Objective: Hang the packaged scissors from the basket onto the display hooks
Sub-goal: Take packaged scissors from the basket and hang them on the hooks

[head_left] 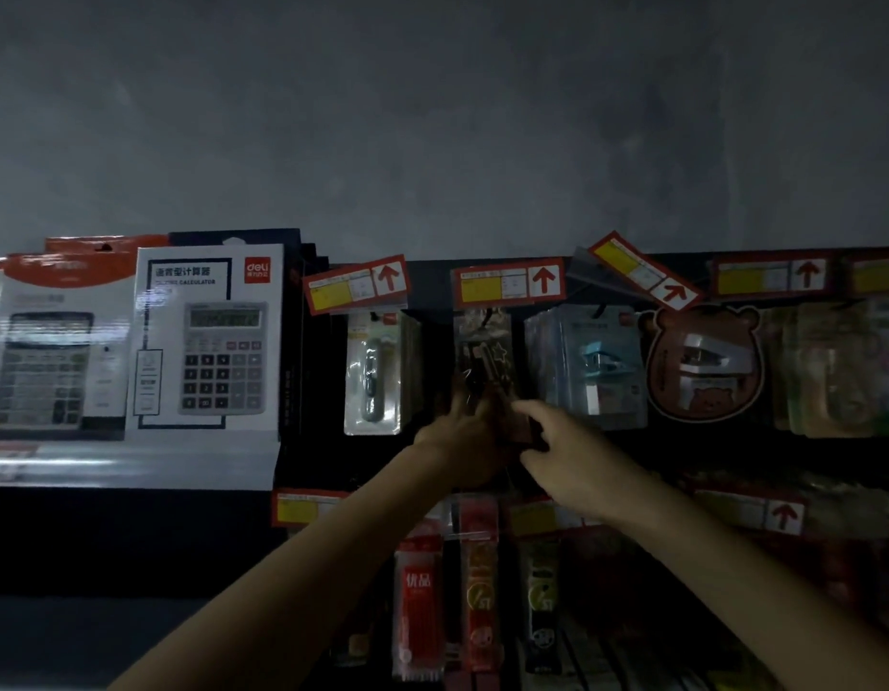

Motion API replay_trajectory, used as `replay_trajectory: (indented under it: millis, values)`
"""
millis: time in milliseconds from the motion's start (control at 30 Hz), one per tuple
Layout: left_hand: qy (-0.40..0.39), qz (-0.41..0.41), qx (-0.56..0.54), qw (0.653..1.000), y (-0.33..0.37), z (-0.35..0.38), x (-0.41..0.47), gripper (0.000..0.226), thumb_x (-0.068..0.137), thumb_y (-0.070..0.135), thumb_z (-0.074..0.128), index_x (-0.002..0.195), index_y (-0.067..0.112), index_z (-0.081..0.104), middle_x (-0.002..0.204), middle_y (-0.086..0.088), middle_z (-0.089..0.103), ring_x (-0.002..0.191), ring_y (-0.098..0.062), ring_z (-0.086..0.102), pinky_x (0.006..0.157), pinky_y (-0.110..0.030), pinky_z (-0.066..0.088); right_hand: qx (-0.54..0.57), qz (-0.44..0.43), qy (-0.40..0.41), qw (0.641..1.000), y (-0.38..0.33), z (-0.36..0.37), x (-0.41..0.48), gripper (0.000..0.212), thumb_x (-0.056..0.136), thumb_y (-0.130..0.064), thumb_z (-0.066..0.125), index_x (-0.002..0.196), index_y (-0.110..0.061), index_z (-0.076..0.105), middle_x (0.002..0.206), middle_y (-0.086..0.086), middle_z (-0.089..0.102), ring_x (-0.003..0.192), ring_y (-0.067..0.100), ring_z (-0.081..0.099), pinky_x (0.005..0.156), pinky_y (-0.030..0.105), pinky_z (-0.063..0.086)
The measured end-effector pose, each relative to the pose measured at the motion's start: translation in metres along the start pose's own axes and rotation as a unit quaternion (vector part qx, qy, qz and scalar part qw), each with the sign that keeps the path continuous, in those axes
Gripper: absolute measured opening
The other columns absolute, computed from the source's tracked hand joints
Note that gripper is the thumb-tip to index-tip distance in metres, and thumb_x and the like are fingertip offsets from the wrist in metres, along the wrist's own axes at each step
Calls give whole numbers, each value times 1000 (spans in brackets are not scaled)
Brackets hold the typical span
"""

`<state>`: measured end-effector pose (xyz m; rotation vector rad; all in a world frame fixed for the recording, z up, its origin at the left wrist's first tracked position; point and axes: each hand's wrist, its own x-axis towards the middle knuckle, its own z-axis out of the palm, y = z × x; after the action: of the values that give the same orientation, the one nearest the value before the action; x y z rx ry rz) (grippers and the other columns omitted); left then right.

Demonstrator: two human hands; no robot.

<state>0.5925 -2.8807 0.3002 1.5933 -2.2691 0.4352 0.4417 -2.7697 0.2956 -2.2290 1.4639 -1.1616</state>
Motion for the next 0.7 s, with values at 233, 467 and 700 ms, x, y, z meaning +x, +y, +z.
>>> replay_trajectory:
  millis: [233,467,700]
  values:
    - [48,-45,-20,998,31,4,7,69,102,41,46,160,35,9,166,-17,4,144,-56,17,99,-61,44,-46,-86,85,992,19,-18,-42,39,100,-23,61,137,-36,58,142,-15,55,130,9,51,101,24,44]
    - [80,-176,-183,964,48,2,14,84,100,35,56,160,31,-3,161,-31,9,134,-50,44,96,-49,49,-6,-74,80,994,40,-36,-44,30,98,-30,64,127,-40,63,132,-22,59,124,5,54,101,31,48]
    - [98,-246,-225,938,51,0,36,116,92,31,64,152,24,-36,158,-36,-17,139,-57,34,103,-59,47,33,-85,58,994,55,-48,-43,24,95,-31,67,116,-43,67,126,-26,61,118,-1,57,93,23,49]
